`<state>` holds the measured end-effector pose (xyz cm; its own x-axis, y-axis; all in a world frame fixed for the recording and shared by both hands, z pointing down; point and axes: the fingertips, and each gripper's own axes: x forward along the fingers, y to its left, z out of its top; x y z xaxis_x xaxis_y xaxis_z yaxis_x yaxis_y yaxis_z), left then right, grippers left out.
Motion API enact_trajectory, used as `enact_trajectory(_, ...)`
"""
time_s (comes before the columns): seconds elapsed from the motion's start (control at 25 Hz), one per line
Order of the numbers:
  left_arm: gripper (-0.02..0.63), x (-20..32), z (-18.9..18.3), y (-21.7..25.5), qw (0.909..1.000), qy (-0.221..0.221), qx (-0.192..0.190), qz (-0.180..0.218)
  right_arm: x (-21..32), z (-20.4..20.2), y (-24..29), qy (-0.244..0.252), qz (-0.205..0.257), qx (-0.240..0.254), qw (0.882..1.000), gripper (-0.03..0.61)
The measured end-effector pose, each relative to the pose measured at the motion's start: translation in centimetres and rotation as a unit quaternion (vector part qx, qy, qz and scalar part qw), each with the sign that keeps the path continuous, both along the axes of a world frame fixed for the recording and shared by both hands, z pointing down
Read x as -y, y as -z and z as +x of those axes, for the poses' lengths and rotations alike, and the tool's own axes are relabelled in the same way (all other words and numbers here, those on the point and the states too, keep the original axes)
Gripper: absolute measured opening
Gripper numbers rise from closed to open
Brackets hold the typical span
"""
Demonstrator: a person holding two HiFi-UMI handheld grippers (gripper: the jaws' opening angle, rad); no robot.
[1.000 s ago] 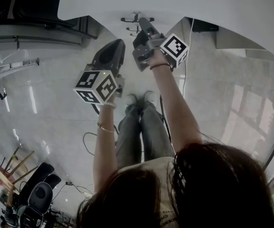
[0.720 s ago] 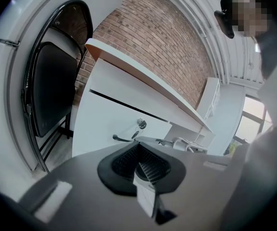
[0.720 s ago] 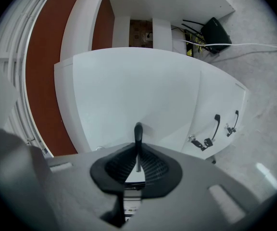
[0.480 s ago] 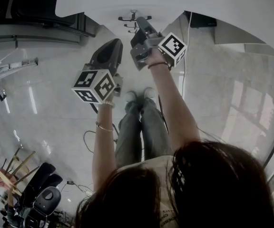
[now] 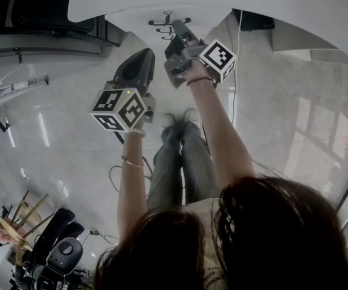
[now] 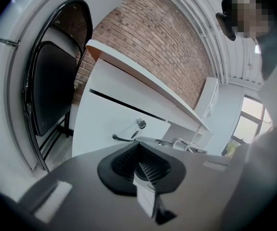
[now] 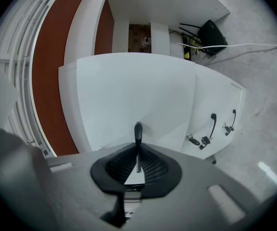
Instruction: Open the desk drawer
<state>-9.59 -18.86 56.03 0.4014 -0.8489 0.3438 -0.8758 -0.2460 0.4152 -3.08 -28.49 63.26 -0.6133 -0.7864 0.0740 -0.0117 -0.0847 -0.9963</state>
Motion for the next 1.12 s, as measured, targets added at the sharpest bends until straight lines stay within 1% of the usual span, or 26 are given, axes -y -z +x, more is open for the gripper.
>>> enact_trajectory(0.56, -0.002, 1.5, 0.3, -0.6, 0.9998, -0.013, -0.004, -0.012, -0.2, 0.1, -1.3, -0.005, -0.016, -0.001, 1.000, 0.025)
enact_trajectory(0.88, -0.002, 1.7, 0.4, 0.1, 0.9997, -0.020, -0.007, -0.014, -0.2, 0.3, -0.9, -0.009, -0.022, -0.006, 1.000, 0.025)
enact_trajectory(1.12, -0.002, 2.2, 0.2, -0.8, 0.9996, -0.023, -0.009, -0.017, -0.2, 0.3, -2.0, -0.012, -0.028, -0.007, 1.000, 0.025)
